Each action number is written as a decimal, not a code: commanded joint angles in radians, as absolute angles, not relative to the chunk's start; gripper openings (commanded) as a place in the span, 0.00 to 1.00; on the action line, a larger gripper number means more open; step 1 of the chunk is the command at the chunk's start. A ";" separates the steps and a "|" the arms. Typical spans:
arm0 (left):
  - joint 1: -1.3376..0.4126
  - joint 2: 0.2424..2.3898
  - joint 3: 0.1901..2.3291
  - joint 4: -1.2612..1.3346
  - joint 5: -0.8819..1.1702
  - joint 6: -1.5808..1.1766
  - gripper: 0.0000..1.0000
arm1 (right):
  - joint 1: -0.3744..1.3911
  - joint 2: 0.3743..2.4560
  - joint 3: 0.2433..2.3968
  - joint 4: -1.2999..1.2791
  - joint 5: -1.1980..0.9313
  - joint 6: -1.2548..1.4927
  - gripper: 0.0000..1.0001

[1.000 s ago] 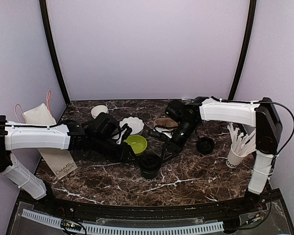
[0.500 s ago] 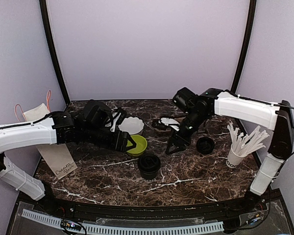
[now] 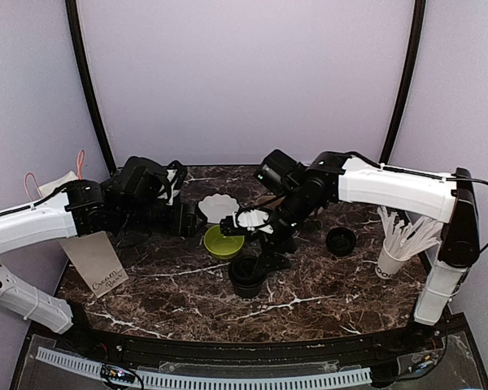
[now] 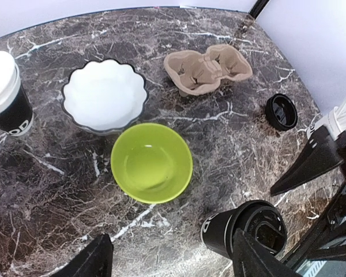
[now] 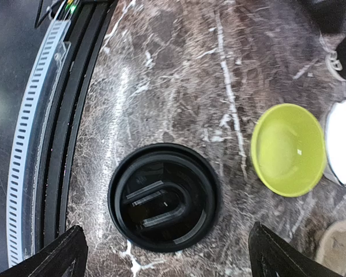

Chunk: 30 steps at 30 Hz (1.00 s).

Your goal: Pack the takeout coffee

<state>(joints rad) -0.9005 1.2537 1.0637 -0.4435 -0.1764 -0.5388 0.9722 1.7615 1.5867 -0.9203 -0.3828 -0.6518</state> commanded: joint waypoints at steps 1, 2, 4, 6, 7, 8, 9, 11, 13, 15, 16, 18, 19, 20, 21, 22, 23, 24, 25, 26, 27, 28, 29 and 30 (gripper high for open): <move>-0.893 1.188 1.043 -0.460 -0.234 -0.553 0.74 | 1.019 1.801 1.595 -0.907 -0.325 -0.703 0.98; -0.892 1.181 1.041 -0.465 -0.238 -0.553 0.74 | 1.028 1.807 1.591 -0.907 -0.312 -0.708 0.98; -0.890 1.175 1.039 -0.469 -0.247 -0.550 0.75 | 1.041 1.817 1.585 -0.899 -0.289 -0.705 0.98; -0.888 1.174 1.038 -0.471 -0.250 -0.547 0.75 | 1.045 1.828 1.587 -0.894 -0.274 -0.693 0.98; -0.886 1.175 1.038 -0.471 -0.249 -0.544 0.75 | 1.045 1.834 1.590 -0.895 -0.272 -0.690 0.98; -0.885 1.176 1.038 -0.470 -0.248 -0.543 0.75 | 1.045 1.839 1.591 -0.898 -0.272 -0.687 0.98; -0.883 1.177 1.038 -0.469 -0.247 -0.540 0.75 | 1.046 1.841 1.593 -0.901 -0.270 -0.684 0.97; -0.880 1.181 1.038 -0.467 -0.245 -0.539 0.75 | 1.047 1.848 1.596 -0.909 -0.274 -0.686 0.94; -0.877 1.186 1.037 -0.463 -0.241 -0.537 0.75 | 1.052 1.855 1.600 -0.916 -0.269 -0.687 0.90; -0.874 1.192 1.037 -0.462 -0.236 -0.534 0.75 | 1.055 1.864 1.602 -0.925 -0.264 -0.686 0.87; -0.873 1.195 1.037 -0.461 -0.233 -0.534 0.75 | 1.057 1.869 1.605 -0.930 -0.262 -0.686 0.86; -0.872 1.200 1.036 -0.460 -0.230 -0.531 0.76 | 1.062 1.874 1.606 -0.936 -0.256 -0.681 0.84; -0.872 1.202 1.035 -0.459 -0.228 -0.533 0.75 | 1.064 1.874 1.605 -0.935 -0.252 -0.678 0.82; -0.870 1.203 1.036 -0.458 -0.227 -0.533 0.75 | 1.064 1.875 1.605 -0.931 -0.247 -0.674 0.80; -0.871 1.205 1.037 -0.457 -0.225 -0.534 0.76 | 1.065 1.873 1.606 -0.928 -0.245 -0.670 0.78; -0.870 1.206 1.037 -0.455 -0.223 -0.534 0.76 | 1.066 1.871 1.605 -0.925 -0.243 -0.666 0.76; -0.869 1.209 1.036 -0.453 -0.221 -0.534 0.76 | 1.065 1.868 1.606 -0.920 -0.241 -0.662 0.75; -0.869 1.210 1.036 -0.453 -0.218 -0.533 0.76 | 1.066 1.864 1.607 -0.918 -0.241 -0.661 0.74; -0.868 1.212 1.037 -0.453 -0.216 -0.532 0.76 | 1.065 1.859 1.610 -0.918 -0.242 -0.659 0.73; -0.868 1.213 1.040 -0.453 -0.214 -0.530 0.76 | 1.065 1.855 1.612 -0.921 -0.242 -0.654 0.73; -0.867 1.217 1.041 -0.456 -0.212 -0.529 0.76 | 1.065 1.850 1.616 -0.926 -0.242 -0.650 0.72; -0.867 1.218 1.046 -0.457 -0.212 -0.528 0.76 | 1.062 1.840 1.620 -0.932 -0.239 -0.648 0.71; -0.868 1.220 1.048 -0.461 -0.213 -0.526 0.76 | 1.057 1.832 1.622 -0.938 -0.236 -0.646 0.71; -0.868 1.221 1.053 -0.463 -0.213 -0.524 0.76 | 1.048 1.821 1.625 -0.942 -0.237 -0.641 0.70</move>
<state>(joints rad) -0.8730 1.2156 1.0477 -0.4477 -0.2203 -0.5419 1.0546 1.8626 1.5917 -0.9237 -0.2478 -0.6643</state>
